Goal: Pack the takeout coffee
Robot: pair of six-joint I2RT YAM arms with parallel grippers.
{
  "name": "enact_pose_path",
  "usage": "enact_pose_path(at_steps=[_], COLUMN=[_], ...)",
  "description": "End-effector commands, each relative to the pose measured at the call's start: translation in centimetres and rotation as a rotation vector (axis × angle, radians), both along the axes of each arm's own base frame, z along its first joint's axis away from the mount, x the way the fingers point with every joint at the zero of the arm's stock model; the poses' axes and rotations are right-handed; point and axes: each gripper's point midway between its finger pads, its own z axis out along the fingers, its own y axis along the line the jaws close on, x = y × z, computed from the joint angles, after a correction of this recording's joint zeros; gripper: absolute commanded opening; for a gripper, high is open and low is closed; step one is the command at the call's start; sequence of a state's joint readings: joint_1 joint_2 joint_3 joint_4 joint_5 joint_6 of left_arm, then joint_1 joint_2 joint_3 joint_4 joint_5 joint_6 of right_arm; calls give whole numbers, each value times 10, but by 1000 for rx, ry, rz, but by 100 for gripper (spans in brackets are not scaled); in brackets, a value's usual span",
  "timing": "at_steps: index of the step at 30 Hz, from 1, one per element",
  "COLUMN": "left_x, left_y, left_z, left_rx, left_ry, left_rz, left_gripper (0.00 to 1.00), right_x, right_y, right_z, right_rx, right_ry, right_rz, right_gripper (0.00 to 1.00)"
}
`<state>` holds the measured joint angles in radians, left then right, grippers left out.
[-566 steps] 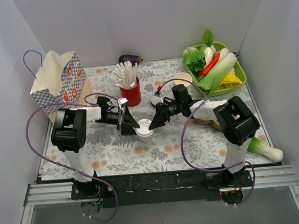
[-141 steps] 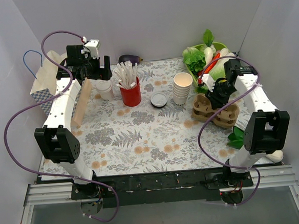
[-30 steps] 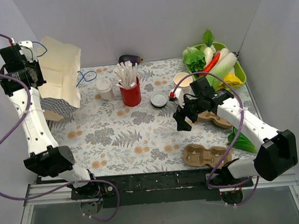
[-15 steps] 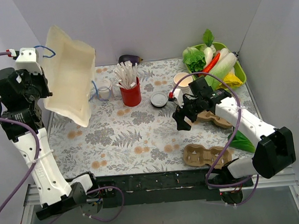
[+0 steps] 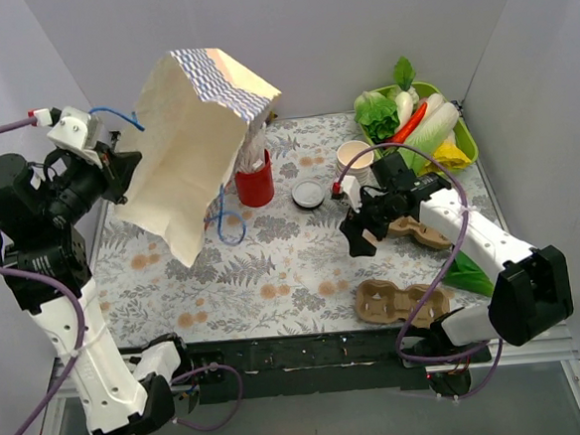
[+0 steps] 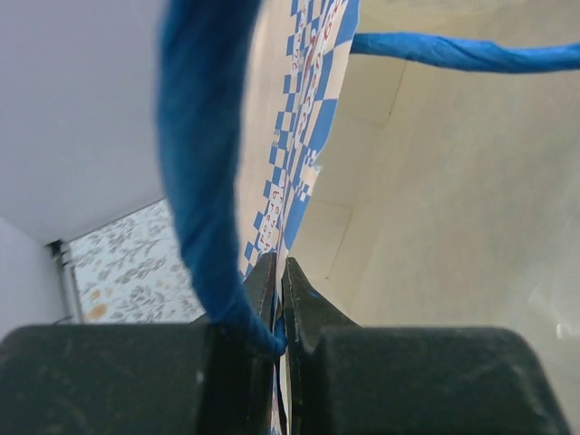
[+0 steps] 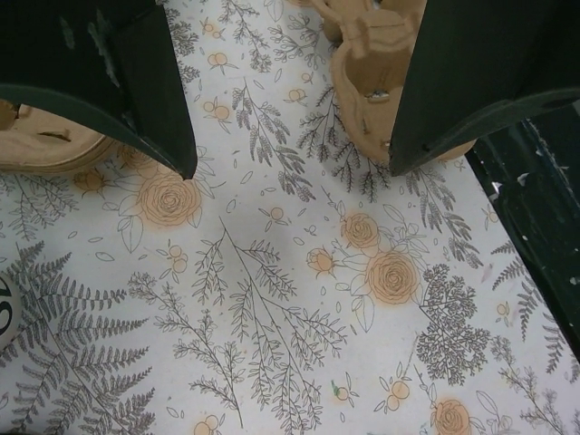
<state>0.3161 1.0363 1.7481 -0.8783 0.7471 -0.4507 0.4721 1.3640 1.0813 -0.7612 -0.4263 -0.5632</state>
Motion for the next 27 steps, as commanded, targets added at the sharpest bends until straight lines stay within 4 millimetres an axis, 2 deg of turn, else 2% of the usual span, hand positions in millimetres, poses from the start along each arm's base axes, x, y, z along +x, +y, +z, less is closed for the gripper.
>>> enact_pose_path(at_steps=[1, 3, 8, 12, 15, 17, 22, 27], left_x=[-50, -64, -95, -98, -90, -89, -83, -79], left_y=[-54, -65, -84, -81, -76, -77, -82, -94], left_z=[1, -13, -49, -77, -99, -110, -155, -177], left_rx=[-23, -42, -61, 9, 43, 69, 94, 84], left_ry=[-21, 35, 171, 218, 257, 271, 377, 486], left_rz=[-300, -360, -494, -515, -507, -528, -601, -671], left_gripper=[0, 0, 0, 0, 0, 0, 0, 0], right_x=[6, 18, 51, 64, 60, 51, 23, 16], right_y=[0, -6, -22, -25, -28, -33, -43, -44], right_z=[19, 33, 40, 47, 53, 51, 40, 37], right_rx=[126, 150, 139, 143, 136, 111, 87, 89], right_ry=[97, 106, 78, 39, 3, -14, -6, 4], right_rz=[-59, -97, -197, -229, -189, -147, -112, -119], right_gripper=[93, 92, 93, 93, 93, 93, 93, 93])
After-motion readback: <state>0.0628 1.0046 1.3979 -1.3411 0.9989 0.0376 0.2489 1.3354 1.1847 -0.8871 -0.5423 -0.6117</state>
